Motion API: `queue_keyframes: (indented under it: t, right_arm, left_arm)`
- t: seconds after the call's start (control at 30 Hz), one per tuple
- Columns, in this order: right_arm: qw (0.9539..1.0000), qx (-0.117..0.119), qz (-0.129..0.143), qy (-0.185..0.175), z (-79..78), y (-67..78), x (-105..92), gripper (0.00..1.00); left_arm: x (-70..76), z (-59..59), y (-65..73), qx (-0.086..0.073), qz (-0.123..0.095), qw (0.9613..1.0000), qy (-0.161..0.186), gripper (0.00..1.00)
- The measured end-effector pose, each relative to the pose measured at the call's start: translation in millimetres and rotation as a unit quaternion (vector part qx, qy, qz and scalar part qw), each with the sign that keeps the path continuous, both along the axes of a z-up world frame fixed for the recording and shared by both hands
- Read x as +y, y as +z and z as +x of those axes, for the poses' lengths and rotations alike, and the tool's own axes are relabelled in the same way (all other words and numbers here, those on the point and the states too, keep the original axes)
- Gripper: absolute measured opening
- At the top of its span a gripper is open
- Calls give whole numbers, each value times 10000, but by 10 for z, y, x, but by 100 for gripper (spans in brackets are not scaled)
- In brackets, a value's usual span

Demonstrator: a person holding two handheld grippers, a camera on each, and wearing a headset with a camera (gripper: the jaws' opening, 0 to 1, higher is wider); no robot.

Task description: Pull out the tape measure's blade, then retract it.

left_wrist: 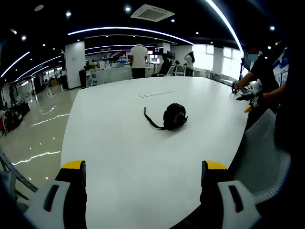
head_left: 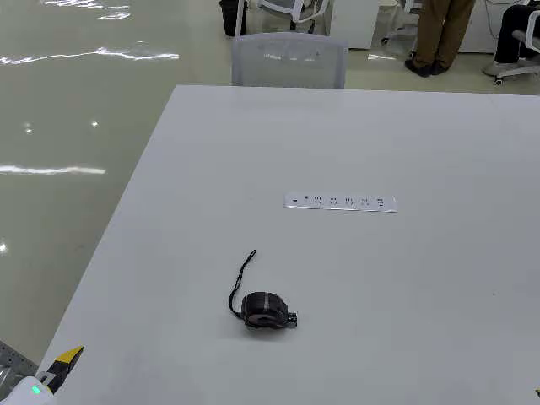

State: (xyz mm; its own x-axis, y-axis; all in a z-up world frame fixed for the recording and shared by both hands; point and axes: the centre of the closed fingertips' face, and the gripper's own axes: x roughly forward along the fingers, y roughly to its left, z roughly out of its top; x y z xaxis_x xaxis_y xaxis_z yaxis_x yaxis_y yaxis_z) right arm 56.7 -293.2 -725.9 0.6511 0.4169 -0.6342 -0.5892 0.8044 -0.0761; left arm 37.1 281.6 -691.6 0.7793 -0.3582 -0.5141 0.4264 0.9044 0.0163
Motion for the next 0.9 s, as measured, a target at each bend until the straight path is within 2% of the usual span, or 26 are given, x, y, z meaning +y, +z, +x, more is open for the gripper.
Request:
queue_keyframes:
  t: [0.17,0.33,0.43,0.53,0.9]
  right_arm:
    - [10000,-39,-10,-34,15,1,-52,100]
    - [10000,16,9,-12,12,32,-23,100]
    - [10000,31,23,-9,17,25,-23,100]
    - [10000,33,47,-15,21,19,-19,100]
    - [10000,52,37,-11,-25,91,71,100]
  left_arm:
    - [68,22,-5,-17,13,10000,27,99]
    - [45,16,42,-46,-9,10000,46,99]
    - [52,3,-11,21,14,10000,5,99]
    - [0,-5,-2,50,-1,10000,-24,99]
    - [-8,16,11,45,-13,10000,-15,99]
